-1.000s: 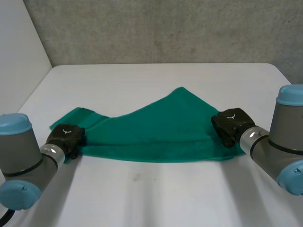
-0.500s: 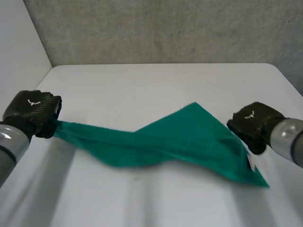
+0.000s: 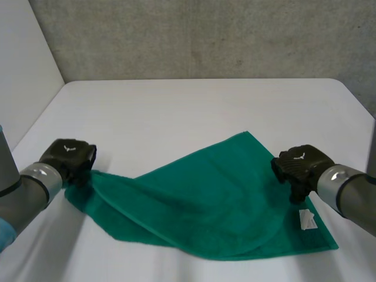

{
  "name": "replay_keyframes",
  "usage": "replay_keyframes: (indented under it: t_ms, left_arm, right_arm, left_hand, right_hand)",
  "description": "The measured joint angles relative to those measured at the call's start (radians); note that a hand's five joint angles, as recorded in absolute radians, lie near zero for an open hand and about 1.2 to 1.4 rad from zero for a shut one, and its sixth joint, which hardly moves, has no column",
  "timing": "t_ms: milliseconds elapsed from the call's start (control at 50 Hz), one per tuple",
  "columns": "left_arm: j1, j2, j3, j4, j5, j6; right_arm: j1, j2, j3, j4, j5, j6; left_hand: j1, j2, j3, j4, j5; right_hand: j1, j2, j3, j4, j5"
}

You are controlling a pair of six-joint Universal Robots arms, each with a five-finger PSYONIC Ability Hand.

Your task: Fold the towel.

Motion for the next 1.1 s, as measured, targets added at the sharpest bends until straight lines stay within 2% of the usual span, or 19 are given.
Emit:
replay_keyframes:
  t_ms: [140,240,360,440,620,780,1100]
  left_arm:
    - [0.002,-0.005,0.032,0.038,-0.006,-0.006]
    - [0.002,-0.020,0.043,0.070,-0.027,-0.007]
    - [0.001,-0.041,0.048,0.084,-0.042,-0.007]
    - [-0.001,-0.057,0.048,0.087,-0.045,-0.008]
    - [-0.001,-0.067,0.047,0.087,-0.044,-0.011]
    - [-0.001,-0.067,0.044,0.089,-0.045,-0.015]
    - [-0.003,-0.067,0.039,0.090,-0.044,-0.016]
  right_arm:
    - [-0.062,-0.142,0.145,-0.016,-0.110,0.030]
    - [-0.181,-0.219,0.281,-0.056,-0.176,0.017]
    - [-0.298,-0.240,0.395,-0.122,-0.221,-0.025]
    - [-0.376,-0.235,0.481,-0.162,-0.281,-0.080]
    - [-0.431,-0.225,0.568,-0.226,-0.377,-0.123]
    - [-0.430,-0.221,0.606,-0.298,-0.404,-0.123]
    - [-0.422,-0.133,0.610,-0.353,-0.391,-0.147]
  left_hand:
    - [0.000,0.000,0.000,0.000,0.000]
    - [0.000,0.000,0.000,0.000,0.000]
    - [0.000,0.000,0.000,0.000,0.000]
    - [0.000,0.000,0.000,0.000,0.000]
    - [0.000,0.000,0.000,0.004,0.000]
    - [0.000,0.000,0.000,0.004,0.000]
    - [0.000,0.000,0.000,0.004,0.000]
  right_hand:
    - [-0.062,-0.056,-0.082,-0.087,-0.096]
    - [-0.067,-0.056,-0.083,-0.092,-0.102]
    - [-0.078,-0.080,-0.094,-0.104,-0.110]
    - [-0.088,-0.081,-0.103,-0.116,-0.121]
    - [-0.169,-0.189,-0.200,-0.203,-0.212]
    - [-0.216,-0.261,-0.264,-0.270,-0.282]
    - [-0.229,-0.261,-0.264,-0.270,-0.282]
